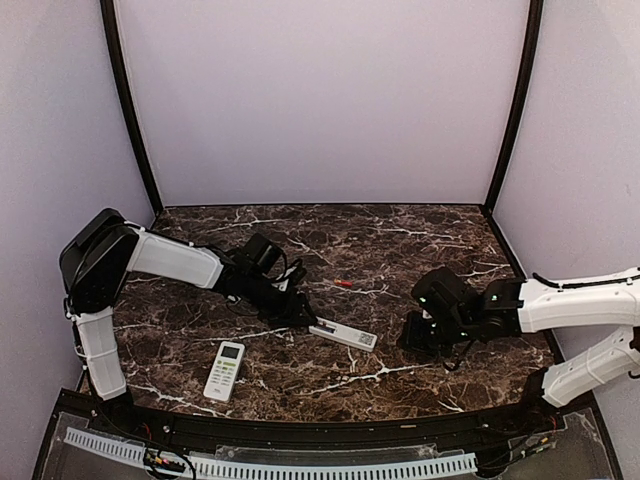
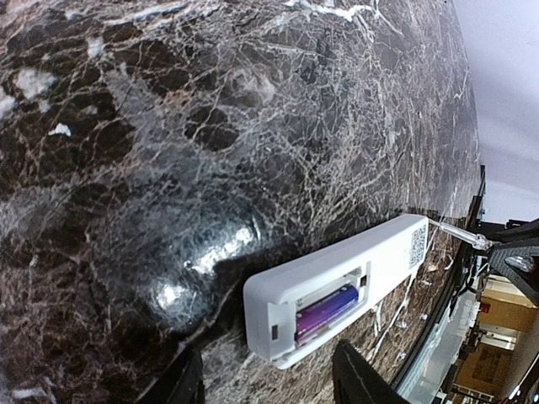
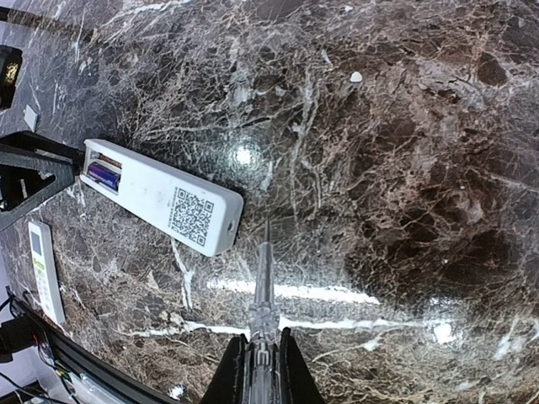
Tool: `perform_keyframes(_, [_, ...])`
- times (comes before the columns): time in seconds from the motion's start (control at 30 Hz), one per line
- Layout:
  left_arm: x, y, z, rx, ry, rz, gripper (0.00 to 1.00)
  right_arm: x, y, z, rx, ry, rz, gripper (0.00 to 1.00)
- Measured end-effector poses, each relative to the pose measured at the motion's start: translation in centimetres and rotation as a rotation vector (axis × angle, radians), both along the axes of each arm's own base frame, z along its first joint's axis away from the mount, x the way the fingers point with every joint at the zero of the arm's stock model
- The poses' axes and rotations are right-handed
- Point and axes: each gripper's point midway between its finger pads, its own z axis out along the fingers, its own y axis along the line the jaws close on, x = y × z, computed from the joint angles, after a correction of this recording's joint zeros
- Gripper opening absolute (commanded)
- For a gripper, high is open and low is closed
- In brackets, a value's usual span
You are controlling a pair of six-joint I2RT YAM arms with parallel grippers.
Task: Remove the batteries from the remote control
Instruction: Hold the remote control without the battery cover at the center of the board.
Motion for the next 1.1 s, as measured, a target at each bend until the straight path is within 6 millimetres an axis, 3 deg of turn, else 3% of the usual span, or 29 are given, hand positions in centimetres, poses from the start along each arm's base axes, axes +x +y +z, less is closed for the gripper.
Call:
perform_keyframes(0.2, [0.1,-0.2,0.2,-0.008,-0.001,-0.005,0.48,0.5,1.2,-0.3,0.006,-0.003,0.020,0.00])
perform_keyframes(0.57, [-0.8,-0.8,0.3,-0.025,0.019,-0.033,0.42,2.1,3.6,1.1,0.033,-0.053,0.057,0.00])
perform_keyframes(0.87, [-1.2,-0.5,-0.1,-0.005,0.032,-0.038,0.42,2.8,3.8,1.8,0.010,-0.085,0.059,0.00])
perform_keyframes(1.1, [-0.3,0.5,0.3,0.058,-0.041,-0.025,0.43,3.1,4.4,3.2,0.028,-0.112,0.081,0.00])
